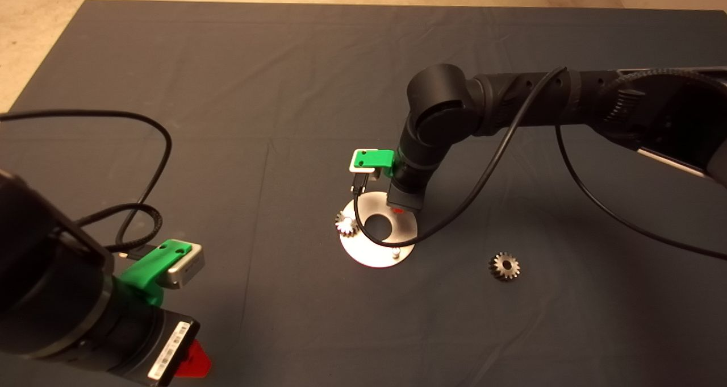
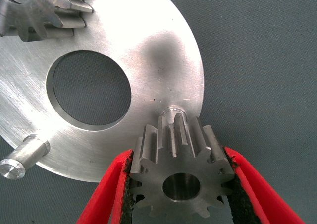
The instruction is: Install three planetary gears onto the carrier pins
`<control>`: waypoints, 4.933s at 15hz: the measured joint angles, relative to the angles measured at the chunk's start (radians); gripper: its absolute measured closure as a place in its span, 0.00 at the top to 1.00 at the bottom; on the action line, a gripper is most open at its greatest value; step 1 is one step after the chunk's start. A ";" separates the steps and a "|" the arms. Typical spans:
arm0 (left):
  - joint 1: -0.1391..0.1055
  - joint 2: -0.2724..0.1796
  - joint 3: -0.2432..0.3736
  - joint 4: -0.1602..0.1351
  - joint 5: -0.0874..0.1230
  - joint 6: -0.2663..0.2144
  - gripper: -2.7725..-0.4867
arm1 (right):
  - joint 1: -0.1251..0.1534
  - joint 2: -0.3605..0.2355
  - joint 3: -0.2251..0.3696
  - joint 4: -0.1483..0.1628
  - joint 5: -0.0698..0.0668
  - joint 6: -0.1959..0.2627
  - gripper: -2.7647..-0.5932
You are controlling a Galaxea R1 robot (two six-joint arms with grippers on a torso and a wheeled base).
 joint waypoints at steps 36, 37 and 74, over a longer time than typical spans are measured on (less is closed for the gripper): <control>0.000 0.000 0.000 0.000 0.000 0.000 0.68 | 0.001 0.000 0.000 -0.005 -0.001 0.017 0.22; 0.000 0.001 0.000 0.000 0.000 0.000 0.68 | 0.002 0.000 0.000 -0.005 -0.001 0.020 0.22; 0.000 0.005 0.000 0.000 0.000 0.001 0.68 | 0.003 0.009 0.000 -0.041 0.001 0.050 0.22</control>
